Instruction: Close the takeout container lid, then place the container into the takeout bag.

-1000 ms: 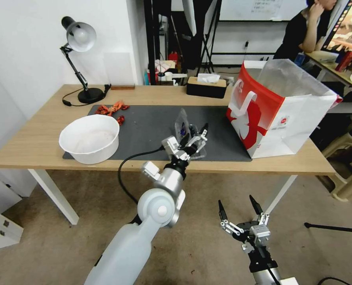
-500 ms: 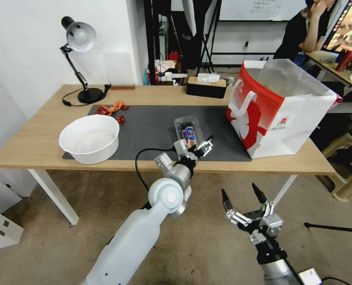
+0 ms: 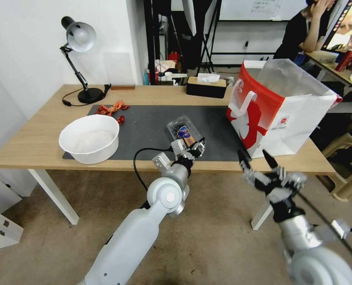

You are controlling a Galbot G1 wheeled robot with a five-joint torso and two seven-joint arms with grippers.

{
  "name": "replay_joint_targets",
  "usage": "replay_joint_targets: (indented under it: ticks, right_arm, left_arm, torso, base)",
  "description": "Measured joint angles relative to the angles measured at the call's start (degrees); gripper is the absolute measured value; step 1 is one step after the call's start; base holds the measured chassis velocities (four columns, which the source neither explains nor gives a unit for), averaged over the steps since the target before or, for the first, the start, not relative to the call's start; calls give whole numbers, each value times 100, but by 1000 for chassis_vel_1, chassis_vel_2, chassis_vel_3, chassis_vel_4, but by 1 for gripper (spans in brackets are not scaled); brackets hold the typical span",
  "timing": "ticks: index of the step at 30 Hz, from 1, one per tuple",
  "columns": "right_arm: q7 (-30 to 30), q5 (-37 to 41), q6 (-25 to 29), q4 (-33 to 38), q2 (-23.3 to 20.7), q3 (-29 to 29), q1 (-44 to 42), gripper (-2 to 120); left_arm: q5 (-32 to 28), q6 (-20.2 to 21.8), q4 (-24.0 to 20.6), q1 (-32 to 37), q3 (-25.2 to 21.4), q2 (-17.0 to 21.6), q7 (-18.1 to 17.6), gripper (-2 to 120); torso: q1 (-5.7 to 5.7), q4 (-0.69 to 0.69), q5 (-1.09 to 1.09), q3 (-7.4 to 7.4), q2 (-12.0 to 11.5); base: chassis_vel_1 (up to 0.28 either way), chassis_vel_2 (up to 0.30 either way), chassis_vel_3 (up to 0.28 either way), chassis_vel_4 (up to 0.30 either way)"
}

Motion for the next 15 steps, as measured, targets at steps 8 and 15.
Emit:
replay_joint_targets:
  ticks: [8,15]
  right_arm:
    - [417,1127,-652,-565,-419,-277,959,100]
    - [1271,2274,-1767,-1079,-851,-478,2159,100]
  left_arm:
    - [-48,-2,3,2,-17,25,-39,0]
    - [-184,-4,236,-292,180,50,-22,0]
  torso:
    - [0,0,0,0,0]
    - [1,1,0,0,0]
  base:
    - [0,0,0,0]
    - [0,0,0,0]
